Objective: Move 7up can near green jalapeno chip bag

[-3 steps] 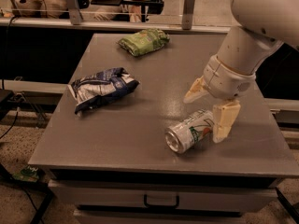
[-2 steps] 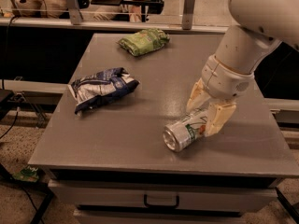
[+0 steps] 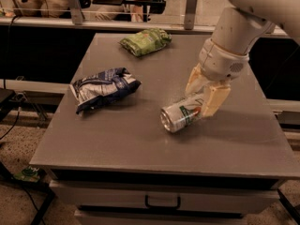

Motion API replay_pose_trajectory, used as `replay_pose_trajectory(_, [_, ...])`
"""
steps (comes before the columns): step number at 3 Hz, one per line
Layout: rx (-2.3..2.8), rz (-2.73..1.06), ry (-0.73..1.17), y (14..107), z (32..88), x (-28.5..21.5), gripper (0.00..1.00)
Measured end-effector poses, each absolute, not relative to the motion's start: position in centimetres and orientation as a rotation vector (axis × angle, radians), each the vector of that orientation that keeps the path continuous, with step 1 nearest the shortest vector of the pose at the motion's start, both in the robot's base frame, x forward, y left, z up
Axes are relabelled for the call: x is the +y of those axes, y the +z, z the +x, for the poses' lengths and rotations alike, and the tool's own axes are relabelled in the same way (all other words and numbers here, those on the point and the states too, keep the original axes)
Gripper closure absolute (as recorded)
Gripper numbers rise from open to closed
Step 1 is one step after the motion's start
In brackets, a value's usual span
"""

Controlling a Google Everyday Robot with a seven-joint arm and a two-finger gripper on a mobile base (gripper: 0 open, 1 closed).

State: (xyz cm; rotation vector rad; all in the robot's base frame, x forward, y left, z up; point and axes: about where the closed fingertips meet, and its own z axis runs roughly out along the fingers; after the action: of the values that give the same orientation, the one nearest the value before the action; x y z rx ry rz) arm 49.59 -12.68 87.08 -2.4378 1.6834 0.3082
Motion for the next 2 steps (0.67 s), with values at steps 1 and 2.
replay_pose_trajectory(1, [1.832,-2.297,0.344,87.0,56.5,-13.3,1.00])
replay_pose_trajectory(2, [1.939,-2.159,0.350,86.2,61.9,-13.7,1.00])
